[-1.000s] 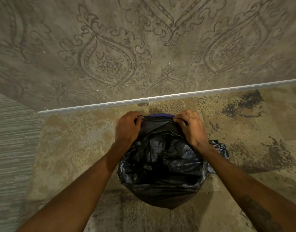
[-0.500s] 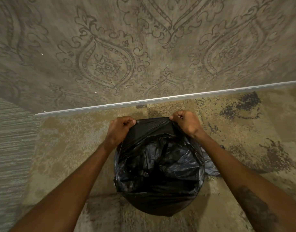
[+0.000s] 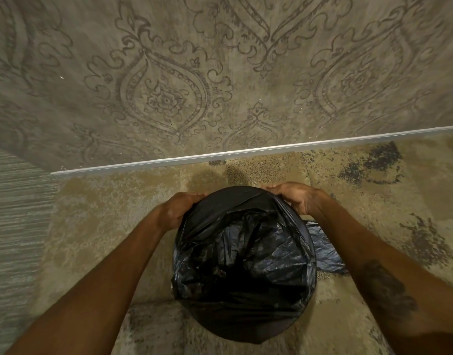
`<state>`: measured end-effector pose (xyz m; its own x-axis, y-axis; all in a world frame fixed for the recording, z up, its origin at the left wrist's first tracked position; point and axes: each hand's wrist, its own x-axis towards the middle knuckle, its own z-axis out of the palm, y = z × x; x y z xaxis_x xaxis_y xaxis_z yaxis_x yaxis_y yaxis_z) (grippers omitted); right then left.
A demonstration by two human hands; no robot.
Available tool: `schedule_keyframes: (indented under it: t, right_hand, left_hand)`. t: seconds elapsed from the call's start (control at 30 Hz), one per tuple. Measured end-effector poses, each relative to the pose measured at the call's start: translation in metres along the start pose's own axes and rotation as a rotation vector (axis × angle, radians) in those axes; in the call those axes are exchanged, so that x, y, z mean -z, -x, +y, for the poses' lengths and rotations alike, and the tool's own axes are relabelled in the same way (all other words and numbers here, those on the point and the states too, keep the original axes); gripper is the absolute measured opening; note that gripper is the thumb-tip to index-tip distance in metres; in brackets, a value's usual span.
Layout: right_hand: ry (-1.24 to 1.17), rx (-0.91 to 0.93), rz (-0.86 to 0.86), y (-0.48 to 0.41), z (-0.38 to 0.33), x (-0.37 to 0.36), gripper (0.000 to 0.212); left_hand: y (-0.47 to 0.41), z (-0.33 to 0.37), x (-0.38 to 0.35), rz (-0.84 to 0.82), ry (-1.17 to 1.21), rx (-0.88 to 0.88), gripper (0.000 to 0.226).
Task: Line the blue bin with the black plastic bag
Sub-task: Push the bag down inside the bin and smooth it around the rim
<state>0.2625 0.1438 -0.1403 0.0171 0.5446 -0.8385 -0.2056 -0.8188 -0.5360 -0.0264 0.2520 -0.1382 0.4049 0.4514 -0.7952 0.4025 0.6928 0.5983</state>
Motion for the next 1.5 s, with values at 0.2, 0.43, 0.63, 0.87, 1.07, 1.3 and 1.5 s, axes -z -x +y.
schedule_keyframes:
  t: [0.2,0.43,0.63,0.87,1.07,1.3,1.5]
  right_hand:
    - [-0.071,0.077,0.051,0.019,0.006,-0.007,0.023]
    - [0.213,0.519,0.714,0.092,0.061,-0.043,0.038]
    - [0.23,0.54,0.66,0.105,0.105,-0.063,0.049]
    - [0.148,0.484,0.521,0.082,0.109,-0.039,0.071]
    - [-0.025,0.484,0.533,0.111,0.126,-0.038,0.075]
    - [-0.086,0.487,0.592,0.125,0.154,-0.082,0.073]
    - [0.06,0.462,0.657,0.114,0.146,-0.076,0.067]
  left_hand:
    - [0.002,-0.006,-0.006,0.038,0.016,-0.061,0.022]
    - [0.033,-0.015,-0.037,0.606,-0.465,-0.766,0.029]
    - [0.042,-0.031,-0.051,0.515,-0.58,-0.795,0.029]
    - [0.036,-0.025,-0.051,0.457,-0.685,-0.687,0.038]
    - [0.061,-0.019,-0.036,0.415,-0.694,-0.583,0.048]
    - [0.082,-0.047,-0.04,0.422,-0.576,-0.45,0.054]
    - [0.072,-0.046,-0.037,0.411,-0.543,-0.382,0.06]
